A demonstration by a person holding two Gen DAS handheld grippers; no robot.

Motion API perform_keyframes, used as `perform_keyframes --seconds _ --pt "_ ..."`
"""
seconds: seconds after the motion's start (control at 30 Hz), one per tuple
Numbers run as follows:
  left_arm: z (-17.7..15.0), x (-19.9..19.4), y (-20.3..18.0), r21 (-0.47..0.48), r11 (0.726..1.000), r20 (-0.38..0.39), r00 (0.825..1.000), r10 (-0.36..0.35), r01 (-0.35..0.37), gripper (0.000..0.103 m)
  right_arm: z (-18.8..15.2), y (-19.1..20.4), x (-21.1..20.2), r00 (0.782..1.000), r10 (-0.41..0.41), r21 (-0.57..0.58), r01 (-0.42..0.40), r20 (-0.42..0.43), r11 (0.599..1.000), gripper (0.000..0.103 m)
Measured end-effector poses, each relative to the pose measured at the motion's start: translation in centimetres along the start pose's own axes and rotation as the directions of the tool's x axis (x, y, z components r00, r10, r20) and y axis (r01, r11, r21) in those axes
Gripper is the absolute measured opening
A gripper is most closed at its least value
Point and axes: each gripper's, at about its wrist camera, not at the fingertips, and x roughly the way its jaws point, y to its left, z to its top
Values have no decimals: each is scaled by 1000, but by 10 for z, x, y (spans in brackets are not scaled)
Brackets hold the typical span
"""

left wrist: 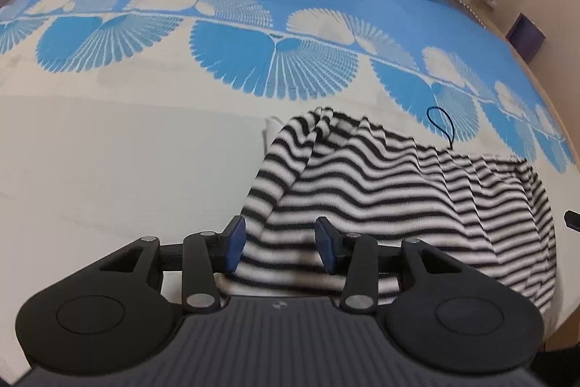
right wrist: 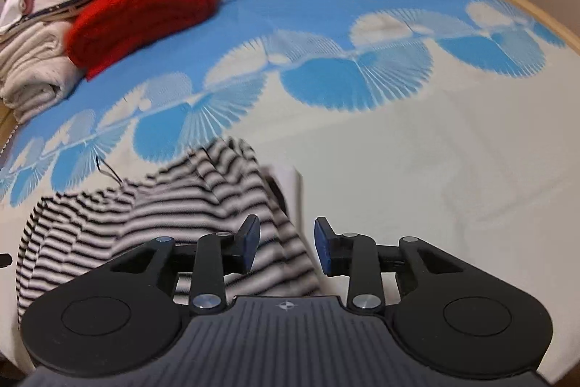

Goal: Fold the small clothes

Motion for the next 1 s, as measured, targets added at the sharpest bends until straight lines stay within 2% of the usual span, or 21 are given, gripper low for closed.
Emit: perform_keyframes --seconds 0.13,0.27,0.43,0.5,0.53,0.57,0.6,0.63,0.7,0.77,0.83,0.9,0.97,1.0 --pt "14 19 -11 -9 999 47 998 51 -50 61 3 19 22 999 -36 -40 37 29 998 45" --pt "30 37 -20 -15 996 83 992 90 -89 62 15 29 41 994 -71 -66 76 79 995 50" --pt "39 58 -33 27 990 108 985 134 -138 61 20 49 73 994 -102 -175 106 35 979 50" --pt "42 66 -35 45 987 105 983 150 -155 52 22 52 83 992 -124 -190 126 21 974 48" --pt "43 70 -36 54 986 99 983 152 -158 35 24 53 86 992 -128 -181 130 22 975 37" --pt "45 74 -36 59 987 89 986 143 -149 21 27 52 88 993 -117 -162 119 23 980 12" --pt "46 77 -35 59 989 84 988 131 -136 15 29 52 90 995 -97 -146 100 25 984 1" --pt "48 78 -35 60 990 86 989 123 -129 4 30 53 89 995 -91 -141 96 40 985 1" --pt "51 75 -35 54 987 135 981 141 -149 4 35 56 85 987 -118 -144 134 112 980 0" --pt "55 66 -35 25 990 195 972 130 -138 4 41 52 79 973 -156 -82 172 168 982 0" --pt "56 64 -38 21 992 211 970 118 -125 4 44 49 81 969 -182 -39 190 165 981 1" --pt "53 75 -43 52 989 141 981 134 -142 7 38 53 96 973 -216 -74 222 78 972 4" --pt "50 88 -44 56 990 29 991 131 -132 33 32 56 107 973 -232 -102 230 -6 968 8" --pt "49 85 -44 62 988 33 989 141 -143 34 29 57 105 970 -243 -111 240 -10 964 12"
